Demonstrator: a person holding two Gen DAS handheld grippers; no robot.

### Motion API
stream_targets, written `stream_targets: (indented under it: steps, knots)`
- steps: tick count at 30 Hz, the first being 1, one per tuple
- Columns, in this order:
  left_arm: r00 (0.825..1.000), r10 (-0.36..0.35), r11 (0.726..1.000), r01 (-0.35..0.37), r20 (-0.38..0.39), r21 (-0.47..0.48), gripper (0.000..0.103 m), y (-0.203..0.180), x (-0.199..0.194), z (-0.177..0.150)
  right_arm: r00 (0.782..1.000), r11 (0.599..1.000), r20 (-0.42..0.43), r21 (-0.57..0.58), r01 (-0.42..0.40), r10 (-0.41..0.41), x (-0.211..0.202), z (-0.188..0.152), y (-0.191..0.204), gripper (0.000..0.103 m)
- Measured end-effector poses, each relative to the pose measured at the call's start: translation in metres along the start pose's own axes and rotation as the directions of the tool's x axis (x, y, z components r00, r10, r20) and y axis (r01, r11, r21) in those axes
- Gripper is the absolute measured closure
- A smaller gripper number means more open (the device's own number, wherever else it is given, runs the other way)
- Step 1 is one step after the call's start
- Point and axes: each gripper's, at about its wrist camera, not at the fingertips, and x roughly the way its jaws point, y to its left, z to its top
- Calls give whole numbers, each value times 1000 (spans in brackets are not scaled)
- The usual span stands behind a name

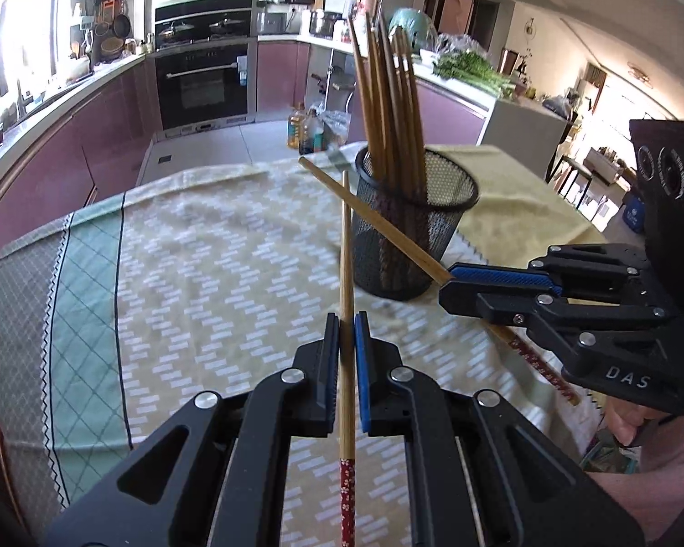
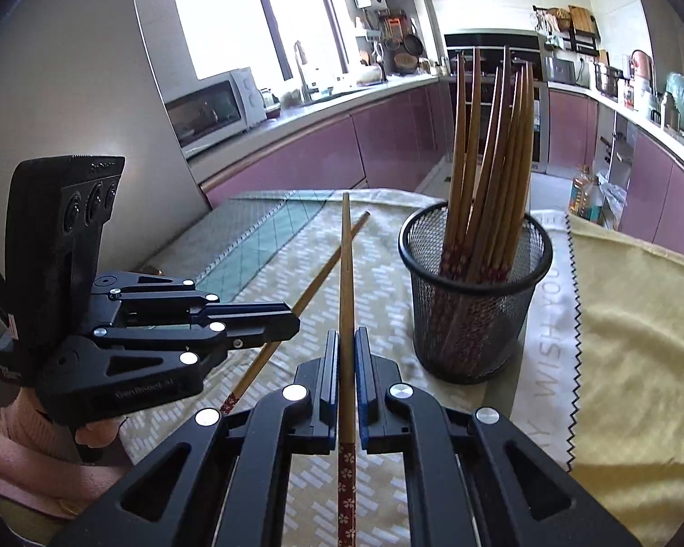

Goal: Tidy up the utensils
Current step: 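Lift both chopsticks upright and carry them over the mesh cup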

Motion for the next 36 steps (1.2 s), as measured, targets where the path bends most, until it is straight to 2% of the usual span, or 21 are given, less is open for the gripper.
stream_targets:
  steps: [10, 20, 36]
  knots:
    - [998, -30, 1000, 30, 57, 5, 95, -6, -28, 8, 999, 1000, 46, -14, -9, 10, -15, 2, -1, 97]
    - [992, -80, 997, 80, 101, 2, 95, -8, -46, 16, 994, 1000, 109, -2, 26, -26, -36, 9, -10, 97]
    - [983, -117, 993, 116, 145, 13, 95, -13, -64, 31, 984, 998, 170, 5, 61, -61, -47, 20, -19, 97]
